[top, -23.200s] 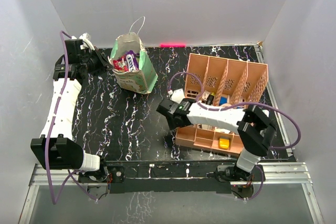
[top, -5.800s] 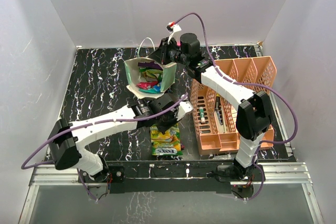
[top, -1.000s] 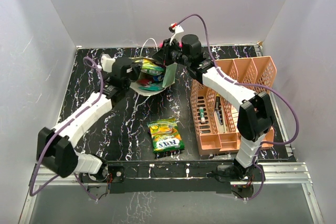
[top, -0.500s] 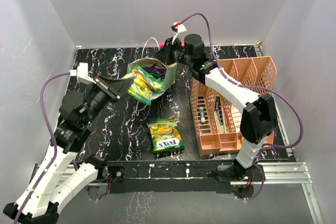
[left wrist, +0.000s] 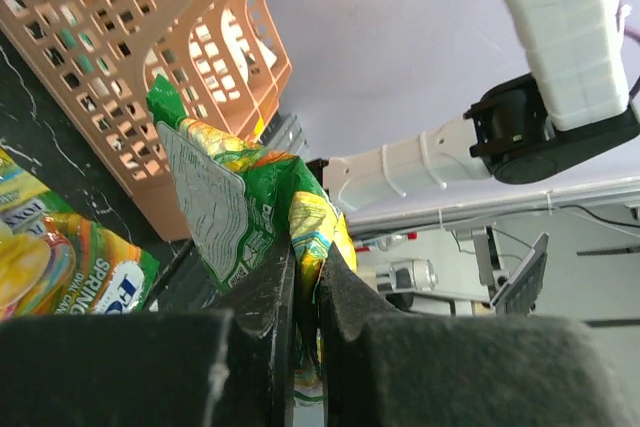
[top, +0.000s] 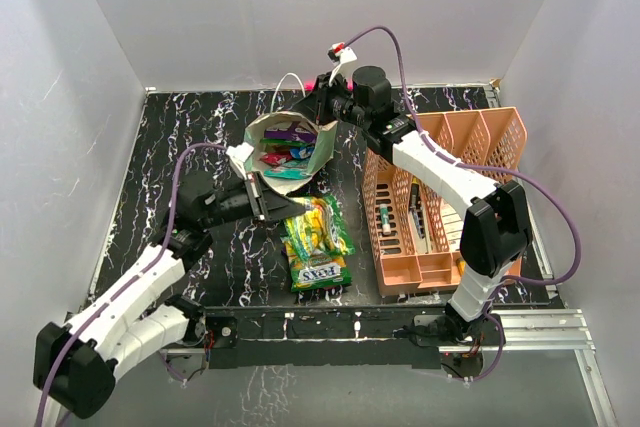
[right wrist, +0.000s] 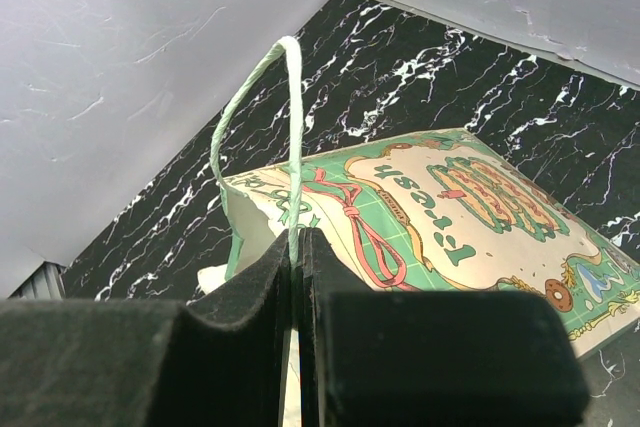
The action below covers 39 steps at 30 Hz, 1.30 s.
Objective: Take the snacks out of the paper bag
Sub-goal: Place the snack at the center of the board.
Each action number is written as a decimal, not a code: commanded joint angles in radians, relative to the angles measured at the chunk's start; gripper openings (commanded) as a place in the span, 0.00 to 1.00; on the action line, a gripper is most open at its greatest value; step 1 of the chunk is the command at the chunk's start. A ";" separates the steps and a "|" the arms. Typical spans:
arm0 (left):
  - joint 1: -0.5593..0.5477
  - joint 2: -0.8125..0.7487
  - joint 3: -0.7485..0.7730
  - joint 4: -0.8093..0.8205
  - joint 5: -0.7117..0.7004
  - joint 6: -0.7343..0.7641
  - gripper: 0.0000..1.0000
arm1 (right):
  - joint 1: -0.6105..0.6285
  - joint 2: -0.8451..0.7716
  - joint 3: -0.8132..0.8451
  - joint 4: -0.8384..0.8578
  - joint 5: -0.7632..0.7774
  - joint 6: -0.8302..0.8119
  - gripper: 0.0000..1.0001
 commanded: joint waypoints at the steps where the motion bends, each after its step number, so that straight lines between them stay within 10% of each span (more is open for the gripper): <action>1: -0.088 0.038 0.000 0.198 0.021 -0.050 0.00 | -0.004 -0.072 -0.009 0.058 0.017 -0.017 0.07; 39: -0.135 0.194 -0.471 0.357 -0.217 0.038 0.00 | -0.004 -0.056 -0.018 0.061 0.008 -0.017 0.07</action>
